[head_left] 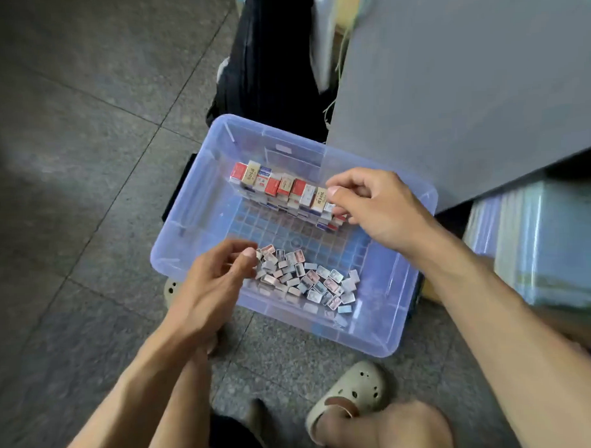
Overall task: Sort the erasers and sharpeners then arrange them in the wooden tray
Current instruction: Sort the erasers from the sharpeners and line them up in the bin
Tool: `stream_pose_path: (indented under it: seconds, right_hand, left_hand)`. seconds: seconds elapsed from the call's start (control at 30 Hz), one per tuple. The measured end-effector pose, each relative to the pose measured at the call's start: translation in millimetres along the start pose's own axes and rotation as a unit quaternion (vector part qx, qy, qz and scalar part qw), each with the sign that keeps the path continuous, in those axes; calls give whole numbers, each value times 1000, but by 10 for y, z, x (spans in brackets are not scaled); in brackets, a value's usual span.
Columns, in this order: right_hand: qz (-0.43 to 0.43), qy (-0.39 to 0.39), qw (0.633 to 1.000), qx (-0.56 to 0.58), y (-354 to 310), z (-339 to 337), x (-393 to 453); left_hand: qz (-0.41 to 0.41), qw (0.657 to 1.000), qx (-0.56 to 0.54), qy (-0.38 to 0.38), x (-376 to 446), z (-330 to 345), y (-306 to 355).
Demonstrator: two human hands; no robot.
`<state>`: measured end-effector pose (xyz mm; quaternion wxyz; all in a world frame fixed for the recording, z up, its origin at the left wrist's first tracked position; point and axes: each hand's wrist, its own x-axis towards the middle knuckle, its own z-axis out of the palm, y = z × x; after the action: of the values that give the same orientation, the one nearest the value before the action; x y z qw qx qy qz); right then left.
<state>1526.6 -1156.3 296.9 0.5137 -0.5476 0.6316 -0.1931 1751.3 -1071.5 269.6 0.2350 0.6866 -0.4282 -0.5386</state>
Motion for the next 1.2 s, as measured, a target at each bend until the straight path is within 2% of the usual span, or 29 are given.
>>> stream_pose_path:
  seconds: [0.13,0.23,0.33,0.5,0.67,0.77,0.87,1.07,1.2]
  right_hand:
    - [-10,-48,998,-39,-514,-137,4]
    - [-15,-72,995,-67,-789,-129,125]
    - [-35,-80,992,-95,-943,-45,373]
    - [-106,-64,981,-151,-900,173,878]
    - [-188,-44,953,-234,-556,386,1299]
    - [-225,-54,935,-270,-371,495,1480]
    - [-227,-78,922,-303,-214,560,1658]
    - [-148,-118,920,-343,-37,544,1918]
    - [-154,-131,910,-362,-1,552,2013]
  left_hand:
    - [-47,991,-81,92,-479,61,221]
    - [-82,979,-133,130,-705,67,234]
    - [-109,967,-143,181,-765,101,112]
    - [-141,932,-153,297,-653,307,-140]
    - [-206,874,-156,412,-481,781,-290]
    - [-245,844,-193,436,-334,1139,-300]
    - [-243,819,-243,459,-141,1372,-302]
    - [-245,793,-260,493,106,1600,-242]
    - [-233,795,-253,499,140,1643,-364]
